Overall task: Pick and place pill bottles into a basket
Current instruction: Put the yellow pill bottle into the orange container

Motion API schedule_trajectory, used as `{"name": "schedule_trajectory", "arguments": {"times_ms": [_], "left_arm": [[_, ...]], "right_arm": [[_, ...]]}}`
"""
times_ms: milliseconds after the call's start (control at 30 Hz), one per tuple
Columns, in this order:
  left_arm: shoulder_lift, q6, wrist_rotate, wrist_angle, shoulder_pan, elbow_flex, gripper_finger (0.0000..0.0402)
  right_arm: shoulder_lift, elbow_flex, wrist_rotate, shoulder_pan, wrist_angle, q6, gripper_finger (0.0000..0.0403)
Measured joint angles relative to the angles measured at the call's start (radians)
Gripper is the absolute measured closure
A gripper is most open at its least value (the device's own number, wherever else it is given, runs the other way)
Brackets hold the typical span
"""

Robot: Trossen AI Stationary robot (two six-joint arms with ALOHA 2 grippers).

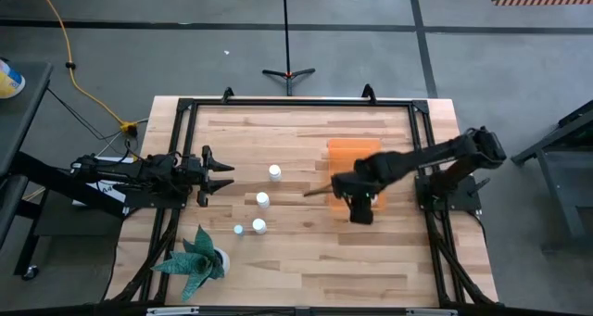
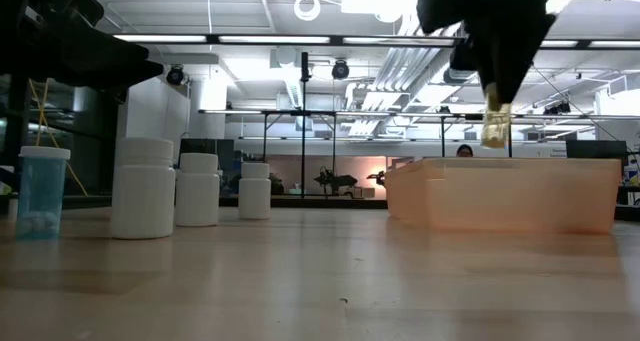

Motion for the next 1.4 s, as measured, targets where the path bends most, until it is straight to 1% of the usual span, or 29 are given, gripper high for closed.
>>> {"name": "schedule_trajectory", "arguments": {"times_ms": [167, 333, 467, 633, 833, 933, 1200, 1400], "left_arm": [[0.0, 0.0, 0.0, 0.0, 0.0, 0.0, 0.0181], [0.0, 0.0, 0.0, 0.0, 0.0, 0.0, 0.0181], [0.0, 0.0, 0.0, 0.0, 0.0, 0.0, 0.0181], [0.0, 0.0, 0.0, 0.0, 0.0, 0.0, 0.0181], [0.0, 0.0, 0.0, 0.0, 0.0, 0.0, 0.0181], [0.0, 0.0, 0.0, 0.0, 0.0, 0.0, 0.0181], [0.0, 0.0, 0.0, 0.0, 0.0, 0.0, 0.0181], [0.0, 0.0, 0.0, 0.0, 0.0, 0.0, 0.0181]], "right_arm": [[0.0, -0.036, -0.019, -0.099, 0.006, -0.055, 0.0289], [0.0, -0.107, -0.021, -0.142, 0.068, -0.058, 0.0283], [0.0, -0.169, -0.064, -0.148, 0.122, -0.069, 0.0286], [0.0, -0.208, -0.064, -0.147, 0.175, -0.059, 0.0288], [0.0, -0.259, -0.084, -0.147, 0.179, -0.029, 0.0285], [0.0, -0.266, -0.101, -0.147, 0.189, -0.03, 0.0285], [0.0, -0.266, -0.104, -0.147, 0.21, -0.022, 0.0282], [0.0, -0.266, -0.116, -0.147, 0.209, -0.02, 0.0255]]}}
